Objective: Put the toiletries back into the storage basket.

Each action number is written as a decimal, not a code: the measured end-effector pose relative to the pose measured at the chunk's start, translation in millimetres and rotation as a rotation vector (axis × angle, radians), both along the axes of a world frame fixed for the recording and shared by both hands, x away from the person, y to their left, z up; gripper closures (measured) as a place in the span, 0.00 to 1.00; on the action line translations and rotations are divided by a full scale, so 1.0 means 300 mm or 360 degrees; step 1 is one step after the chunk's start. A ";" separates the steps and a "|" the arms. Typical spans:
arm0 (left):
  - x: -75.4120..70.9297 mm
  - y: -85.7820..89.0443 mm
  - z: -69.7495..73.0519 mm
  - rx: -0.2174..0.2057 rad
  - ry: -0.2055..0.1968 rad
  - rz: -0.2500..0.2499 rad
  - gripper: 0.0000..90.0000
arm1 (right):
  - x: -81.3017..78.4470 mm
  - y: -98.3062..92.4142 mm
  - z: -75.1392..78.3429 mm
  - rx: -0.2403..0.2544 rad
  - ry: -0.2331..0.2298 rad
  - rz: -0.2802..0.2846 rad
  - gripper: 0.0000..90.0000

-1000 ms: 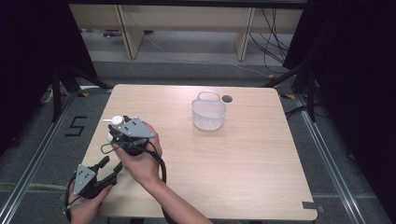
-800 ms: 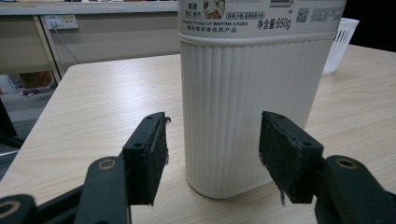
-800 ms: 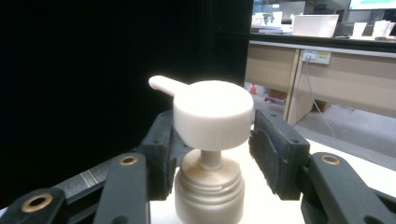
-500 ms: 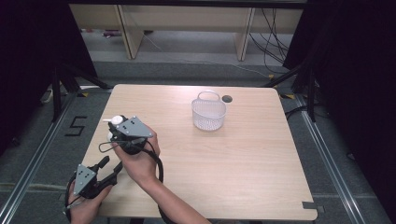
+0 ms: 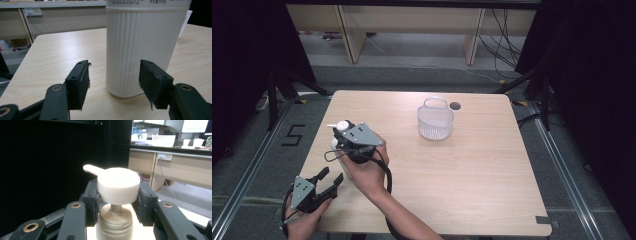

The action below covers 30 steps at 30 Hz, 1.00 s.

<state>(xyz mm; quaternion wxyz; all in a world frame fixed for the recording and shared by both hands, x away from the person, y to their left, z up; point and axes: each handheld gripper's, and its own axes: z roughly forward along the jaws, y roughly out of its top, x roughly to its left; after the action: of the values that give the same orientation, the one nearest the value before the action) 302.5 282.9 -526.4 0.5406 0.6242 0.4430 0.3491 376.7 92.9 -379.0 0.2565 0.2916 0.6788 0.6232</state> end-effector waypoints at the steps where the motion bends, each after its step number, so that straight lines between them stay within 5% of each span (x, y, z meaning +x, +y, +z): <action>1: 0.000 0.000 0.000 0.0005 0.0000 0.0000 0.46 | -0.001 -0.011 0.010 0.0004 -0.0026 -0.0002 0.67; 16: -0.001 0.001 0.001 0.0002 0.0004 0.0007 0.45 | -0.009 -0.131 0.070 0.0044 -0.0095 -0.0087 0.67; 25: -0.001 0.001 0.000 0.0000 0.0001 0.0010 0.45 | -0.016 -0.211 0.072 0.0080 -0.0031 -0.0165 0.67; 30: 0.000 -0.001 0.000 -0.0006 0.0003 0.0013 0.45 | -0.014 -0.250 0.077 0.0076 -0.0057 -0.0203 0.67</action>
<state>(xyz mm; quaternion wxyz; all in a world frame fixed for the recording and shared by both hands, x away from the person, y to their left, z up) 302.4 282.6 -526.3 0.5399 0.6218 0.4466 0.3499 372.6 17.9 -355.8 0.3008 0.3293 0.6391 0.6266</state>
